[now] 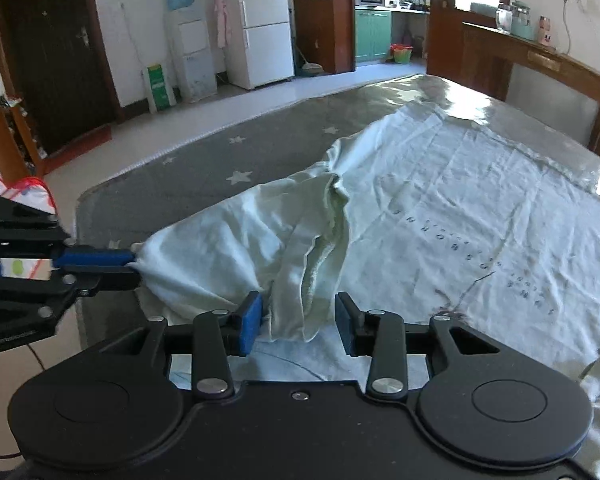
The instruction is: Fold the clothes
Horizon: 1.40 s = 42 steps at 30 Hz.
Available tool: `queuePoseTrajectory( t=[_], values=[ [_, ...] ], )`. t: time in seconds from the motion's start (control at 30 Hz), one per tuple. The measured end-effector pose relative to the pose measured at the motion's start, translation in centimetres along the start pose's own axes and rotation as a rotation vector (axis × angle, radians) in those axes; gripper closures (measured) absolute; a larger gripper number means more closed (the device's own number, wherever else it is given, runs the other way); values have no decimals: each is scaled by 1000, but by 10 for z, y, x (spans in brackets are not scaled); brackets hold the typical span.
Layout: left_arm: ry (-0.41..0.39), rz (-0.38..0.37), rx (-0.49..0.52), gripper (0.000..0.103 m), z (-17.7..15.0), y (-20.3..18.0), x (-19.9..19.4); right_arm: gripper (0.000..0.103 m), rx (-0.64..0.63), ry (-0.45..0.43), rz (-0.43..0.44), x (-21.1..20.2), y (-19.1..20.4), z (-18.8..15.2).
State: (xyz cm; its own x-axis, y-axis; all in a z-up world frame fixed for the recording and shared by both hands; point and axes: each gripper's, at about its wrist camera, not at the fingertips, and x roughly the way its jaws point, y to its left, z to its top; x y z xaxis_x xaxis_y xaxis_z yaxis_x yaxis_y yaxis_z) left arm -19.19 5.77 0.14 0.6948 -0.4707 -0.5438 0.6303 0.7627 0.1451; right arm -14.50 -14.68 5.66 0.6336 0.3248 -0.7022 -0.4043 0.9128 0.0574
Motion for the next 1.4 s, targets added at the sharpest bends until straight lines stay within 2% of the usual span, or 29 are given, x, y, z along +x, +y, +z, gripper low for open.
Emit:
queuePoseTrajectory(
  t=[0.13,0.2,0.3,0.43,0.57,0.77,0.93,1.0,1.03,1.07,1.1,1.3,1.4],
  values=[
    [7,-17,-3,96,1,3,-4,58,-12,-5,-2,0,1,0],
    [-3,-27,-4,92,4,5,-11,58,-10,-22,-4,-5,1,2],
    [-52,-20,-1,86,12,8,-25,58,0,-61,-8,-13,-4,11],
    [-102,-11,-12,85,26,7,-22,58,34,-104,-1,-11,-13,30],
    [-77,3,3,85,29,1,1,64,103,-72,51,20,-23,40],
    [-13,-15,-14,85,20,-1,23,64,192,-45,120,42,-32,38],
    [-5,-23,-21,85,18,1,26,64,250,-68,159,45,-36,36],
    [1,-24,-17,85,17,0,26,64,280,-107,181,44,-40,37],
    [4,-24,-15,85,16,-1,27,66,288,-126,177,42,-41,38],
    [6,-25,-13,85,16,-1,27,75,296,-147,172,40,-43,39],
    [7,-25,-12,85,15,-2,27,90,313,-187,152,36,-47,41],
    [9,-26,-14,83,13,-4,29,96,277,-216,54,26,-51,47],
    [10,-29,-5,81,13,-6,28,96,266,-190,35,28,-54,48]
  ],
)
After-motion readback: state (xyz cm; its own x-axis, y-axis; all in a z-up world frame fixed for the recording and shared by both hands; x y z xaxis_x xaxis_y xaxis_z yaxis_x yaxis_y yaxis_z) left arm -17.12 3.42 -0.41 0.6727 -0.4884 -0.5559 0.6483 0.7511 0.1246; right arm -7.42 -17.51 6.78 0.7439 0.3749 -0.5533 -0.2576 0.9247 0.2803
